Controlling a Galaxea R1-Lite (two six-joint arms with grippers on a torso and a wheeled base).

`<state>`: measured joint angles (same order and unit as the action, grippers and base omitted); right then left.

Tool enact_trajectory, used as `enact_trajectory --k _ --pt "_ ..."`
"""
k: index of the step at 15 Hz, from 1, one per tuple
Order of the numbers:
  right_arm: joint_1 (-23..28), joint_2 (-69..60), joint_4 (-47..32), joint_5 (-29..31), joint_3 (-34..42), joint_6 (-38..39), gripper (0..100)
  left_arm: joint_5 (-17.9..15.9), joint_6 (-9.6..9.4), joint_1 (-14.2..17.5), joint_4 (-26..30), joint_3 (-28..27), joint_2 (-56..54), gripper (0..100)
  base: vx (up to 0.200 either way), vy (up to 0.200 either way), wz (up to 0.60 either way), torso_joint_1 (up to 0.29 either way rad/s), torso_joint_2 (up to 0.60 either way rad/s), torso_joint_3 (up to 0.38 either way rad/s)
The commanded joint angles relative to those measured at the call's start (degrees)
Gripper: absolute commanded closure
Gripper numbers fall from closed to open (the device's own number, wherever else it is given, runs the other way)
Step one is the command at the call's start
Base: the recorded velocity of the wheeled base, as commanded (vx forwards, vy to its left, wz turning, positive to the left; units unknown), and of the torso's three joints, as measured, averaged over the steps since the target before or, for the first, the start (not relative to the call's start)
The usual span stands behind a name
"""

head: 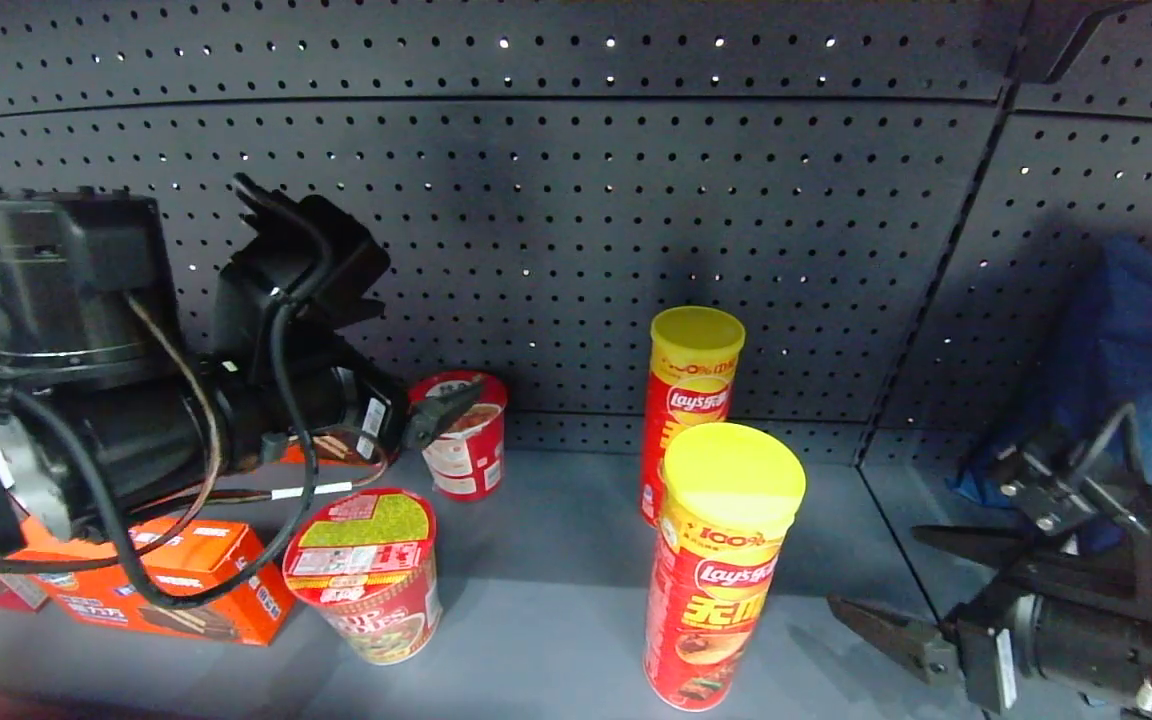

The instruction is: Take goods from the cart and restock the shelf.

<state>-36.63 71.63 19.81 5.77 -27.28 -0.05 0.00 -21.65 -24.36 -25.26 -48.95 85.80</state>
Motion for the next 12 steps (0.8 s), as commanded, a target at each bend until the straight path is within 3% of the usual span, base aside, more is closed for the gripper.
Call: enact_trajectory --k 1,4,7,12 --pt "1.1 -8.8 -0.6 1.0 5.4 0.0 0 -0.1 0.12 1.2 -0.1 4.5 -7.1 0 0.000 0.000 0.00 0.000 0.00 0.000" --pt "3.8 -11.0 -0.5 0.5 5.8 0.0 0 -0.2 0.21 1.5 0.0 9.1 -12.6 0 0.000 0.000 0.00 0.000 0.00 0.000" --pt "4.9 -13.2 -0.4 0.2 6.5 0.0 0 -0.9 1.00 4.2 0.0 12.4 -18.1 0 0.000 0.000 0.00 0.000 0.00 0.000" --pt "6.7 -13.4 -0.3 0.1 6.1 -0.1 0 -1.1 6.36 6.3 0.1 13.8 -22.6 0 0.000 0.000 0.00 0.000 0.00 0.000"
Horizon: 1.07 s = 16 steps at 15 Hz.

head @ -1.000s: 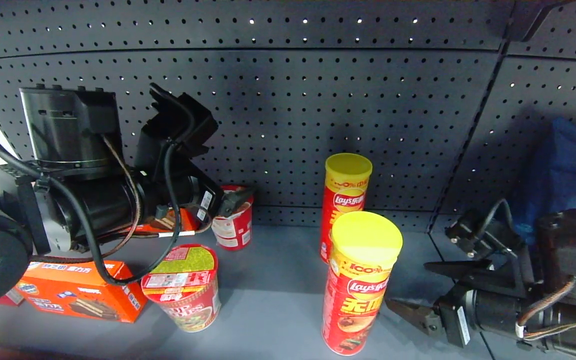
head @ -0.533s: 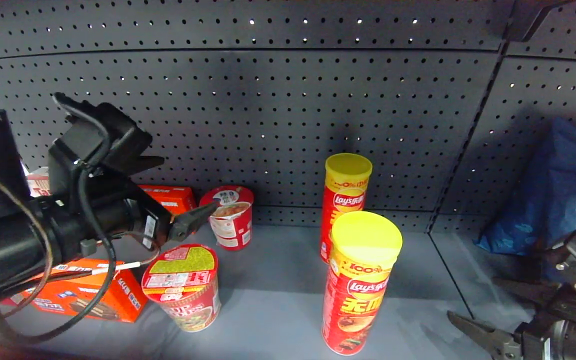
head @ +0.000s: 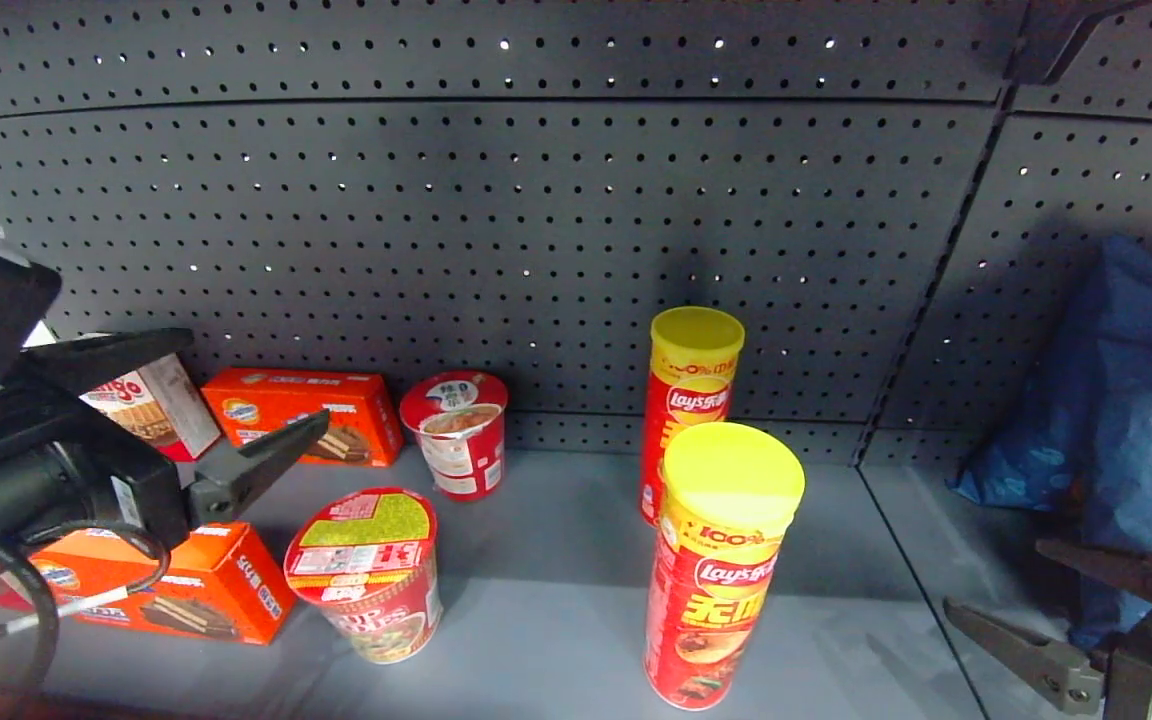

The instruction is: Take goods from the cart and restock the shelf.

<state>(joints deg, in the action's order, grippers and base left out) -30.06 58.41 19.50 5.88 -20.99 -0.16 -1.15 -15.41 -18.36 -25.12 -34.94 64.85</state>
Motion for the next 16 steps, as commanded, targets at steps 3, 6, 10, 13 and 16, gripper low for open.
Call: enact_trajectory --k 3,6,10,13,16 --pt "0.9 -0.3 0.0 -0.2 -0.1 0.0 0 0.1 0.73 0.3 0.0 -1.3 -1.5 0 0.000 0.000 0.00 0.000 0.00 0.000" --pt "1.0 -1.0 0.1 -1.4 0.4 0.0 0 0.1 0.73 0.3 0.0 -1.4 -1.1 0 0.000 0.000 -0.40 0.002 0.00 0.003" --pt "1.0 -0.8 0.1 -1.7 0.4 0.0 0 0.0 0.73 1.0 0.0 -1.3 -1.1 0 0.000 0.000 0.00 0.000 0.00 0.000" --pt "1.0 -0.7 0.1 -2.2 0.3 0.0 0 0.0 0.73 1.0 0.0 -1.4 -0.9 0 0.000 0.000 0.00 0.000 0.00 0.000" --pt "1.1 0.0 0.1 -3.9 -0.3 -0.1 0 -0.1 0.73 1.0 0.0 -2.8 0.4 0 0.000 0.000 0.00 0.000 0.00 0.000"
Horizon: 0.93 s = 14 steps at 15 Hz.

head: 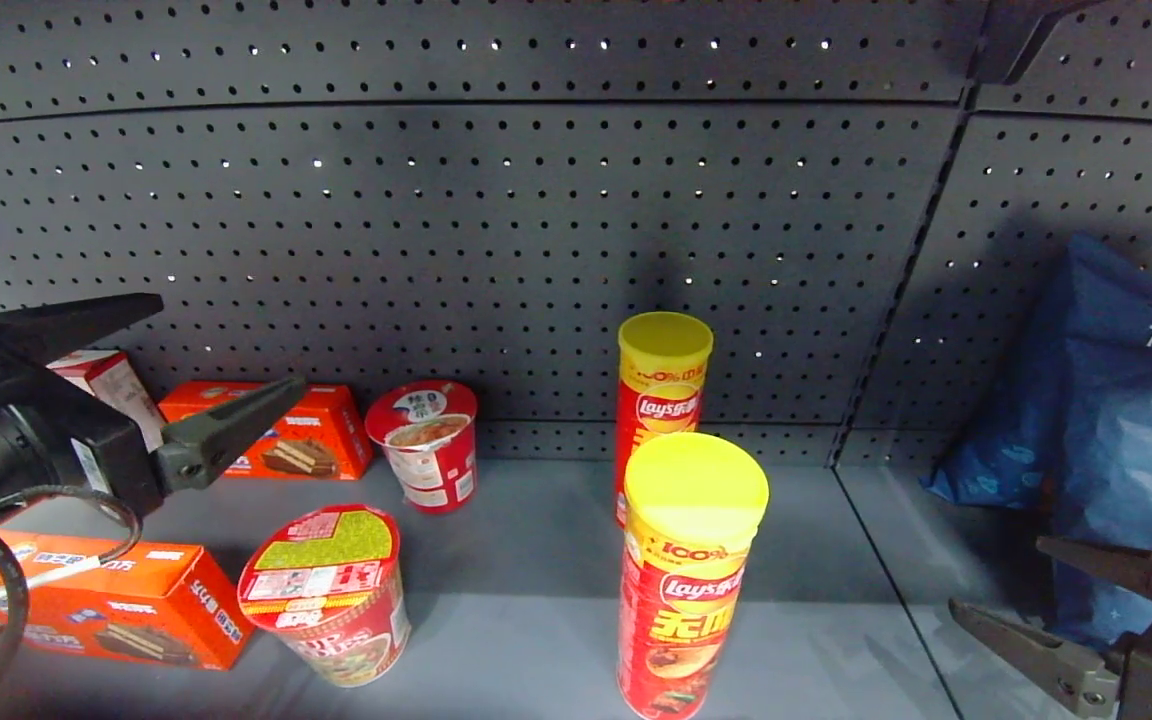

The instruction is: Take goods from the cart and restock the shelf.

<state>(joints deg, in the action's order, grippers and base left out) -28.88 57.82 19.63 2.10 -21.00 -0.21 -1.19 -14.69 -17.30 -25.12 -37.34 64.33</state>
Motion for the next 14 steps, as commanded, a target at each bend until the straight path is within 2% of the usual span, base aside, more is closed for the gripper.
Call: enact_trajectory --k 1,6,14 --pt "0.0 2.1 0.2 -1.8 -1.1 -0.1 0 0.0 -0.08 0.0 0.0 -0.6 1.5 0 0.000 0.000 0.00 0.000 0.00 0.000" --pt "-4.2 15.2 1.3 -2.5 -6.4 -0.2 0 0.1 -0.43 -0.2 0.1 -4.1 4.8 0 0.000 0.000 0.00 0.000 0.00 0.000" --pt "-11.1 26.2 1.4 -1.2 -12.1 -0.7 0 0.2 -0.52 -0.1 0.8 -5.6 6.9 0 0.000 0.000 0.00 0.000 0.00 0.000"
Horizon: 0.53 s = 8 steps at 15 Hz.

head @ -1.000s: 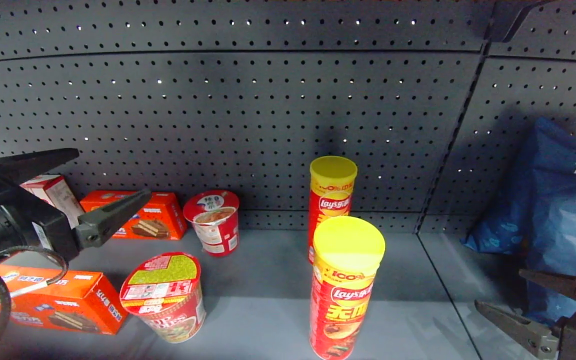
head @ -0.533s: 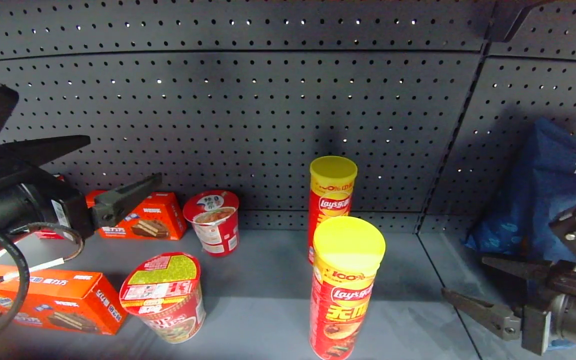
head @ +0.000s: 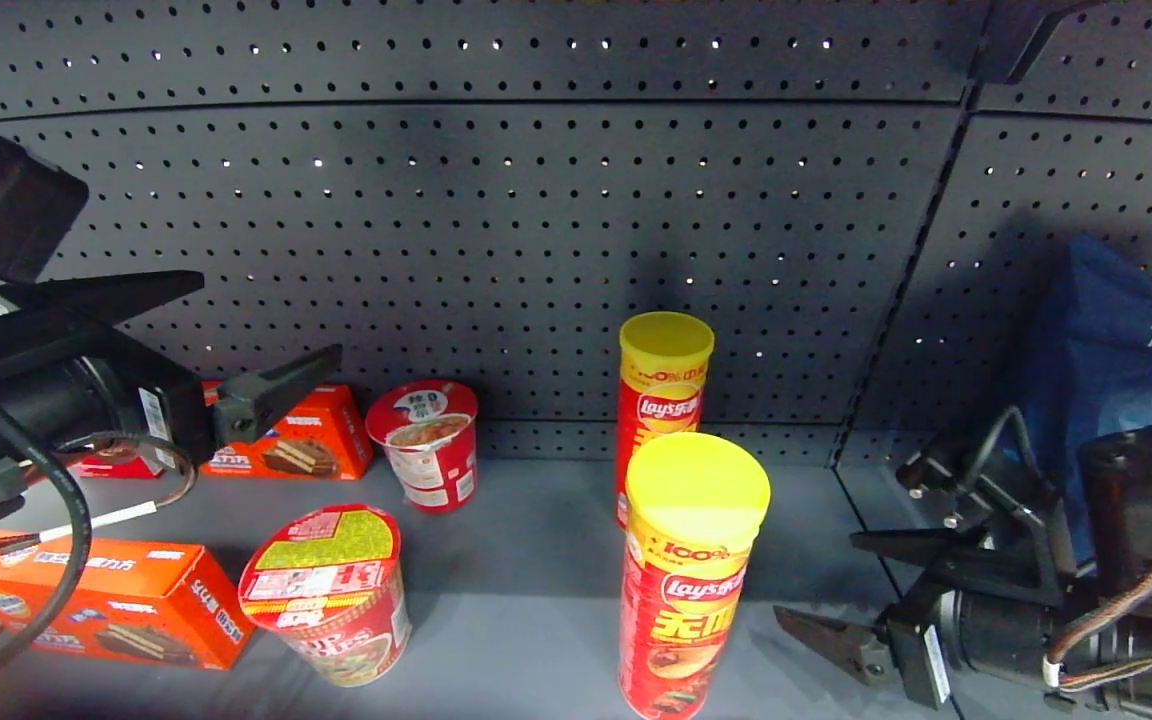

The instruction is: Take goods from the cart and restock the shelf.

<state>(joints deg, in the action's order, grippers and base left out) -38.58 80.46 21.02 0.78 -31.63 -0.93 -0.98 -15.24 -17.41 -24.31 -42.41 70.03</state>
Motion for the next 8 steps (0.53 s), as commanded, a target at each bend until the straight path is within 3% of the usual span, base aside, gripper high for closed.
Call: enact_trajectory --k 1,8 --pt "-2.1 4.5 0.0 0.3 -2.2 0.0 0 0.0 0.03 0.0 0.0 -1.2 1.6 0 0.000 0.000 0.00 0.000 0.00 0.000" --pt "-4.5 7.6 0.3 0.5 -5.1 0.0 0 0.0 0.03 0.0 0.0 -1.4 1.8 0 0.000 0.000 0.00 0.000 0.00 0.000"
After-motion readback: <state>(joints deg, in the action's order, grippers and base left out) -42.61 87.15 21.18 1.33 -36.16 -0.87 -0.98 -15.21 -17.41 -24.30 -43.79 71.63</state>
